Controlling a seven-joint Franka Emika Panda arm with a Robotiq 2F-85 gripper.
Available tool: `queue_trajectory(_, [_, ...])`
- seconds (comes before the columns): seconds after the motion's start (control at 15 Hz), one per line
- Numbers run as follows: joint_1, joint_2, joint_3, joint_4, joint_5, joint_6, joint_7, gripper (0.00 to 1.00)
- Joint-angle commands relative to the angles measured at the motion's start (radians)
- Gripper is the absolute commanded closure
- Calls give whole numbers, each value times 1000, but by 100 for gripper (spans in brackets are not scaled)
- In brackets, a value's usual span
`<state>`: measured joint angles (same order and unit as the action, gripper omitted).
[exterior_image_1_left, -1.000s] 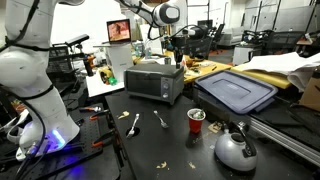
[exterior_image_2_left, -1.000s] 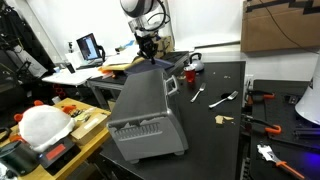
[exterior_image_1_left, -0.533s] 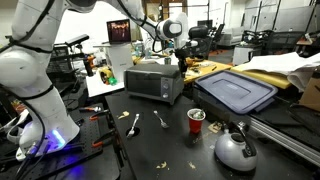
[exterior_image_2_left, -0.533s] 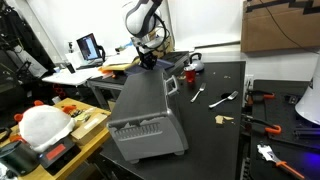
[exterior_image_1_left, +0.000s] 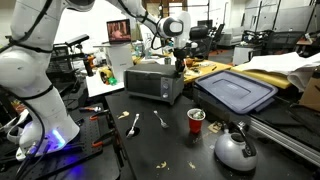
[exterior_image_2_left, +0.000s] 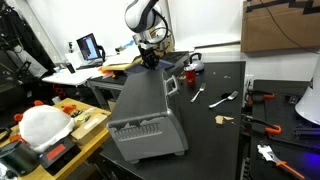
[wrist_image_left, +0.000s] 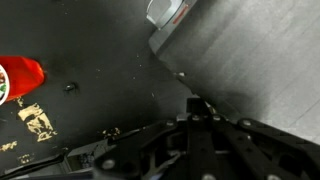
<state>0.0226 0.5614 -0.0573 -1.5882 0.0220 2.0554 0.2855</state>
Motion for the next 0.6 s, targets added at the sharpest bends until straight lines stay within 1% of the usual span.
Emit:
queue_trajectory(0.0, [-35,-40,33,-6,68,-129,-80,100])
queue_trajectory(0.33, [-70,-36,55,7,110,-225,-182,100])
queue_trajectory(0.53, [-81,-35,63,5,130,-259,-238,100])
